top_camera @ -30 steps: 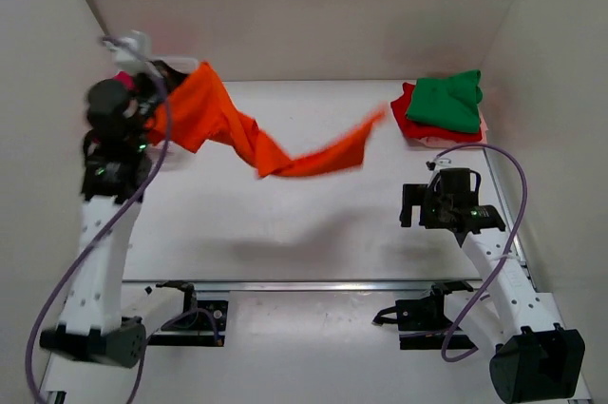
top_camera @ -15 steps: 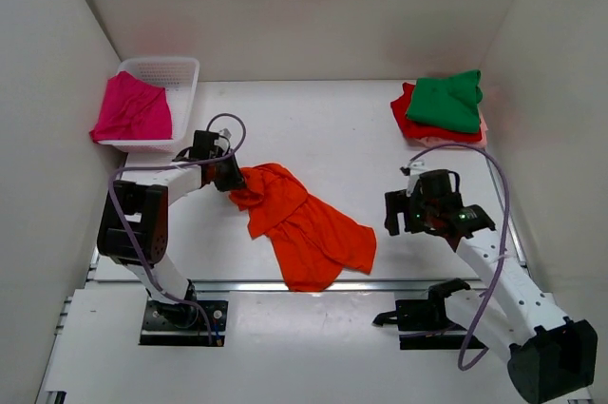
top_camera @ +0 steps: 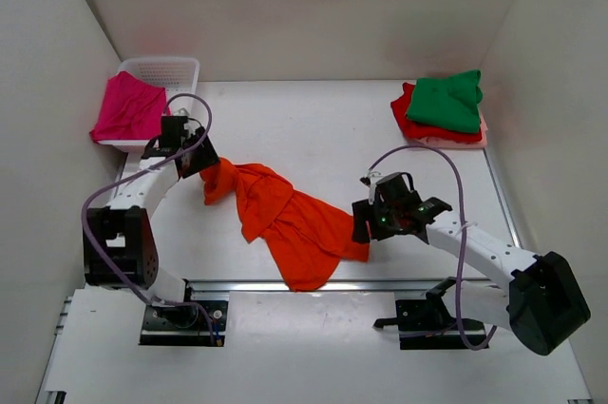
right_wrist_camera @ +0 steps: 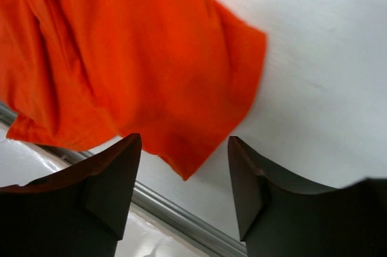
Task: Fold and stack the t-shirts
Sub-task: Move the tshirt to the center of the board, then flatten out the tshirt
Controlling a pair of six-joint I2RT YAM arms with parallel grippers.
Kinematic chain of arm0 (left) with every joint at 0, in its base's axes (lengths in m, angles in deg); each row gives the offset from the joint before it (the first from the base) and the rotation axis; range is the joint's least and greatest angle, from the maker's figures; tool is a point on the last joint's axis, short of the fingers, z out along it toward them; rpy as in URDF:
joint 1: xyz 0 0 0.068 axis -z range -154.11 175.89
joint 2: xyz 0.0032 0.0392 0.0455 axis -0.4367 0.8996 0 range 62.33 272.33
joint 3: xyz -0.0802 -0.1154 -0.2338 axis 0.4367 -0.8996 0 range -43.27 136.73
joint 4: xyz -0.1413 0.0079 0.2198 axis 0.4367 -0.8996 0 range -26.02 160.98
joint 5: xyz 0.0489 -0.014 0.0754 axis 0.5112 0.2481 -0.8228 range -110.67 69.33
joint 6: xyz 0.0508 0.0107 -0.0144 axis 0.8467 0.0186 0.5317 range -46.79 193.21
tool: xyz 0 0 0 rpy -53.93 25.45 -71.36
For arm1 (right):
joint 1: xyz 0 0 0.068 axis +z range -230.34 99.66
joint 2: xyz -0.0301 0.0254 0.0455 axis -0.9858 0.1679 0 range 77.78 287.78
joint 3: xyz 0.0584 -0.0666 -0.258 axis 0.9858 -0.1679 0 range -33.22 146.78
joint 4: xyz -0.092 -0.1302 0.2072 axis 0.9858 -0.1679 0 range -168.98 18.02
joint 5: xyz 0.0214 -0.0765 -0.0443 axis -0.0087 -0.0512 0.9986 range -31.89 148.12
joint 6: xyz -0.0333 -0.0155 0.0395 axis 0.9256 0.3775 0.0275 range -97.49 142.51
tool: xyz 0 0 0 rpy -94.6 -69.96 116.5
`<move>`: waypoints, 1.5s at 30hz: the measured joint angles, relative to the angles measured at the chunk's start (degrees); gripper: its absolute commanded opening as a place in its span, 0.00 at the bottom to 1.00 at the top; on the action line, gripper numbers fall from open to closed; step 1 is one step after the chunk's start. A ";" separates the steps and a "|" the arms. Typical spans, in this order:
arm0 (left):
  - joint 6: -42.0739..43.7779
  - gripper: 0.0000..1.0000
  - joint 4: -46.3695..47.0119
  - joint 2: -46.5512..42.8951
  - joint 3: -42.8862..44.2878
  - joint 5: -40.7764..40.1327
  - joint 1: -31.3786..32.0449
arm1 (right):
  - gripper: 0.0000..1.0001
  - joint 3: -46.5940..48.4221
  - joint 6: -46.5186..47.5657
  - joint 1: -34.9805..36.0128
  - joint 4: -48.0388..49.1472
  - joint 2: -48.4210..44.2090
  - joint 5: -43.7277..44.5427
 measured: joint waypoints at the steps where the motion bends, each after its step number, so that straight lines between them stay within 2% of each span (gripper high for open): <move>1: 0.35 0.71 -1.05 -1.29 0.46 -0.26 0.81 | 0.52 -0.72 -0.66 0.94 0.72 0.00 -0.09; 5: 1.03 0.75 -3.72 -7.98 0.35 -0.94 6.73 | 0.51 -3.43 -4.46 4.22 2.49 0.11 -0.61; 8: 0.74 0.71 -4.24 -16.11 -3.43 0.55 10.69 | 0.50 -5.27 -7.43 5.01 3.82 0.07 -0.61; 10: -0.22 0.71 -4.28 -22.56 -8.55 0.85 13.42 | 0.50 -6.49 -9.35 5.01 4.44 -0.37 -0.09; 13: -2.60 0.64 -4.09 -28.09 -17.79 1.42 17.05 | 0.50 -7.82 -11.19 4.74 4.81 -1.40 0.55; 14: -4.33 0.61 -5.03 -28.13 -24.22 1.88 19.41 | 0.50 -8.46 -12.11 4.68 4.87 -2.03 0.90; 16: -6.25 0.60 -4.81 -27.43 -28.30 2.49 20.85 | 0.50 -8.87 -12.70 4.20 4.96 -2.62 1.11; 19: -9.38 0.62 -3.50 -27.34 -32.94 2.91 23.23 | 0.49 -9.94 -13.55 3.56 5.38 -4.31 1.36; 28: -15.47 0.60 6.38 -25.11 -34.42 1.42 27.47 | 0.51 -12.20 -14.97 2.49 6.56 -6.36 1.44; 30: -16.35 0.50 7.54 -24.28 -34.42 0.98 28.00 | 0.50 -12.35 -15.15 2.49 7.04 -6.36 1.44; 32: -17.14 0.04 8.48 -23.37 -34.51 0.28 28.35 | 0.50 -12.41 -15.50 2.49 7.37 -6.32 1.55; 33: -17.44 0.00 8.48 -23.04 -34.60 -0.37 28.44 | 0.50 -12.46 -15.72 2.49 7.52 -6.32 1.68; 37: -17.27 0.00 8.41 -23.06 -34.95 -1.62 29.05 | 0.54 -12.66 -16.87 2.60 8.74 -6.16 2.01; 38: -17.22 0.00 7.96 -23.45 -34.93 -2.03 29.09 | 0.42 -12.70 -17.18 2.71 9.31 -5.92 2.03; 39: -17.20 0.00 7.30 -24.04 -34.93 -2.34 29.07 | 0.20 -12.70 -17.38 2.99 9.90 -5.55 2.10; 41: -17.14 0.00 6.25 -25.90 -34.93 -2.49 28.52 | 0.00 -12.87 -18.25 3.89 10.56 -3.96 2.19; 45: -16.63 0.00 3.80 -30.64 -34.21 -2.43 25.88 | 0.00 -12.66 -19.78 4.94 11.21 -1.90 1.20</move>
